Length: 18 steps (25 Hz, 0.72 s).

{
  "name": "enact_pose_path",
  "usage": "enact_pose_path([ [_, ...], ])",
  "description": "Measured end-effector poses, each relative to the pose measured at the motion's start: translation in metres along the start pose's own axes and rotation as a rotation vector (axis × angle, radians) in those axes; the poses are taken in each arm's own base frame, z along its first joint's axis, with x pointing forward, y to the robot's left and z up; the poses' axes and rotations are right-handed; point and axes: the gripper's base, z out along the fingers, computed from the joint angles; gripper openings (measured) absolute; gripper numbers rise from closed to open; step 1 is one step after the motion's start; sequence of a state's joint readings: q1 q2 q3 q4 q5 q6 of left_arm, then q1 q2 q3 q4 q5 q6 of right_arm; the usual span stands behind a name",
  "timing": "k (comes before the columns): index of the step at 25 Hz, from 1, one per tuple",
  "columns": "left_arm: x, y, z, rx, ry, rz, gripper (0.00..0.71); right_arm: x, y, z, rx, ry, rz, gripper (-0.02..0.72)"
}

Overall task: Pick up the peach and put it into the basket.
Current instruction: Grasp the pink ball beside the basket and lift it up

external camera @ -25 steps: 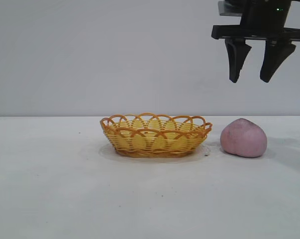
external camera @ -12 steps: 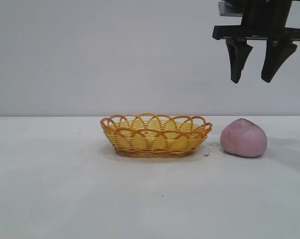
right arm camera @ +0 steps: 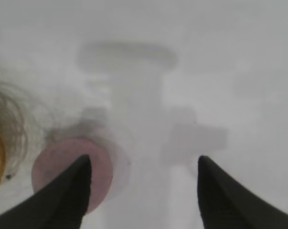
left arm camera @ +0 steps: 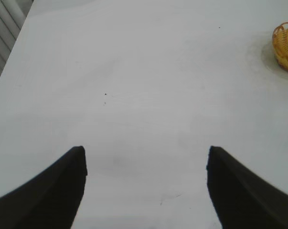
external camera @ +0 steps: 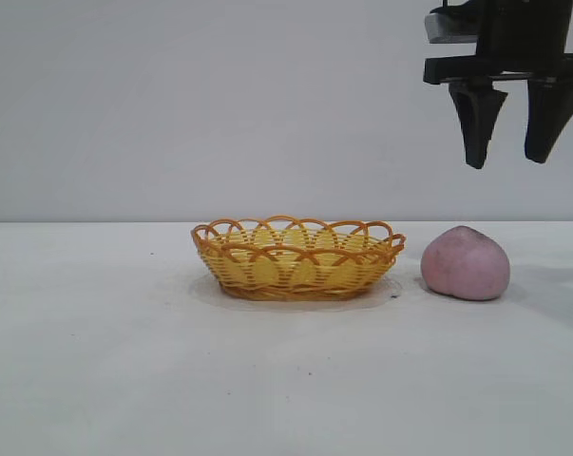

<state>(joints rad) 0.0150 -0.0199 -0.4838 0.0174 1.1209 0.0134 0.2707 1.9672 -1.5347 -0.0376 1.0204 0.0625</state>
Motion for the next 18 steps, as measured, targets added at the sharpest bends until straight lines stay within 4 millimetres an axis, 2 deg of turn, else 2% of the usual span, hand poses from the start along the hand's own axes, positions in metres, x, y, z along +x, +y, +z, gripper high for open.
enact_pose_path([
  [6, 0.0, 0.0, 0.0, 0.0, 0.0, 0.0, 0.469, 0.005, 0.01, 0.0, -0.053, 0.051, 0.018, 0.412],
  [10, 0.0, 0.0, 0.0, 0.0, 0.0, 0.0, 0.469, 0.007, 0.027, 0.001, -0.061, 0.064, -0.022, 0.412],
  [13, 0.0, 0.0, 0.0, 0.0, 0.0, 0.0, 0.469, 0.008, 0.033, 0.014, -0.064, 0.105, -0.034, 0.412],
  [18, 0.0, 0.0, 0.0, 0.0, 0.0, 0.0, 0.469, 0.012, 0.035, 0.051, -0.054, 0.208, -0.035, 0.412],
])
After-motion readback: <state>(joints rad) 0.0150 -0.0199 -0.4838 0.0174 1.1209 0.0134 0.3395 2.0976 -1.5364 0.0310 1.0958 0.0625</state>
